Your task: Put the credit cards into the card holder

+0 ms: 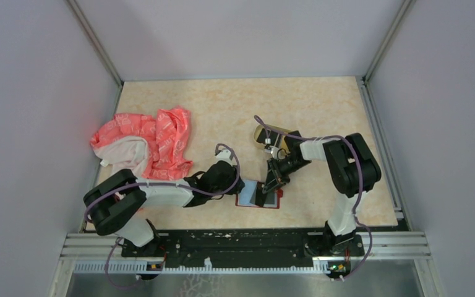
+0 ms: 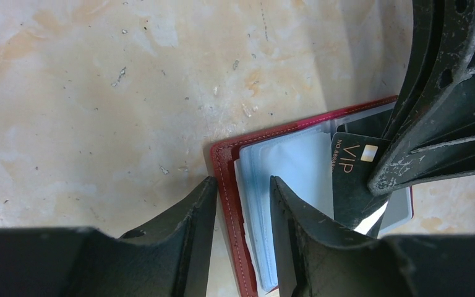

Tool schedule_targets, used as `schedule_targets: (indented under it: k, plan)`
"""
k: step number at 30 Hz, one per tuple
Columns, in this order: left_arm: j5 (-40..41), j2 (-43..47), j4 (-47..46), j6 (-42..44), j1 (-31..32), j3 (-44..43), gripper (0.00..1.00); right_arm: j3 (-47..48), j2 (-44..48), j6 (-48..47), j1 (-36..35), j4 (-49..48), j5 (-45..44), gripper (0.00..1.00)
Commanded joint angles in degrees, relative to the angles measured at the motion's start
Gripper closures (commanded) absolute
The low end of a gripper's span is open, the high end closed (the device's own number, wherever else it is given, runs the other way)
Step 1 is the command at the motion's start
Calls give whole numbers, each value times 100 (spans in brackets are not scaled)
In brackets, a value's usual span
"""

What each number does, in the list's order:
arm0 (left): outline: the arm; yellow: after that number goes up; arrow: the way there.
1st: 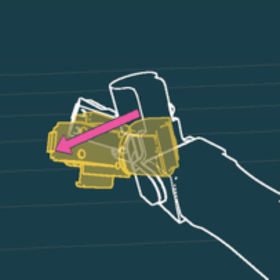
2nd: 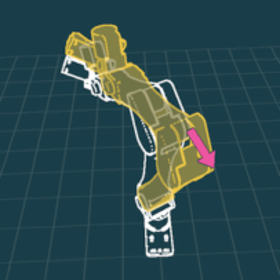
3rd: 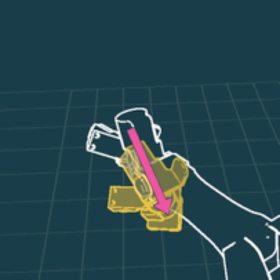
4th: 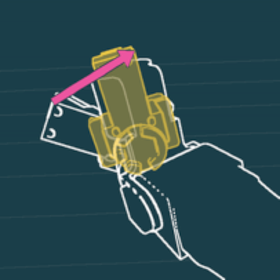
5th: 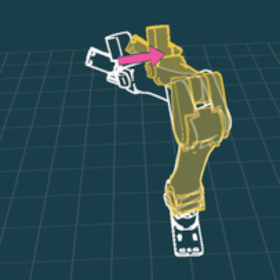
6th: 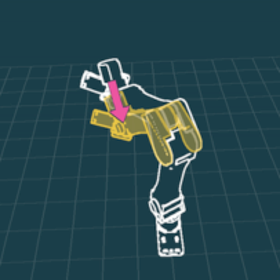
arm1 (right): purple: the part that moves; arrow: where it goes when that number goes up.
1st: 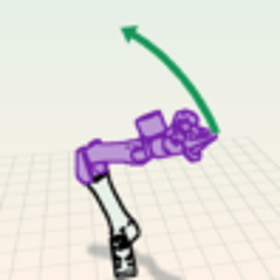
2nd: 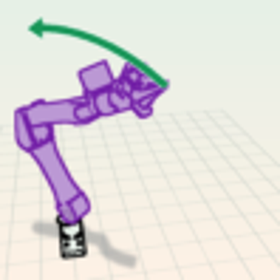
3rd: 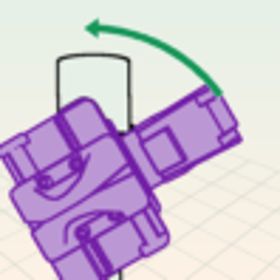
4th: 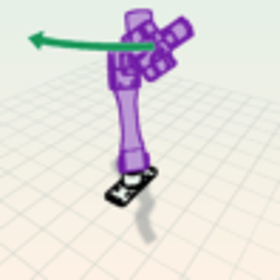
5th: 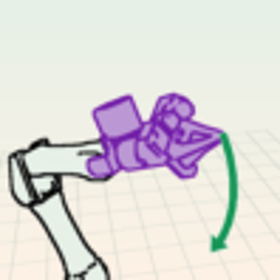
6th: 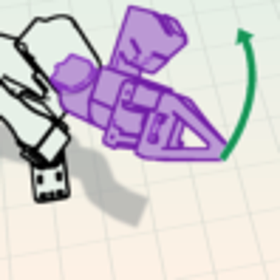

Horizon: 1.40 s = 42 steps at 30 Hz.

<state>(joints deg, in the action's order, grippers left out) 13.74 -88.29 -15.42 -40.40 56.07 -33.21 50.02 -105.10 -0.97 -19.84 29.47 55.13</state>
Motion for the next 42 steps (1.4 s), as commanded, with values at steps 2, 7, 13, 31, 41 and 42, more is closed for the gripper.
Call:
schedule_targets:
  k: [2, 7, 13, 31, 41, 42]
  plan:
    - [76, -219, 373, 243, -61, 32, 56, 209, -222, -150, -82, 169, -219, 95]
    - [111, -202, 364, 308, -70, 26, 56, 312, -341, -195, -82, 326, -170, 93]
    - [70, -253, 326, 438, -83, -27, 57, 505, -483, -359, -112, 567, -22, 93]
    - [-210, -127, 92, 552, -88, -45, 58, 966, -836, -647, -346, 922, 31, 89]
    - [-389, -90, -100, 490, -88, 56, 58, 1128, -1096, -656, -354, 1023, 192, 84]
    - [-397, -77, -109, 496, -88, 58, 58, 1179, -1133, -673, -366, 1048, 203, 84]
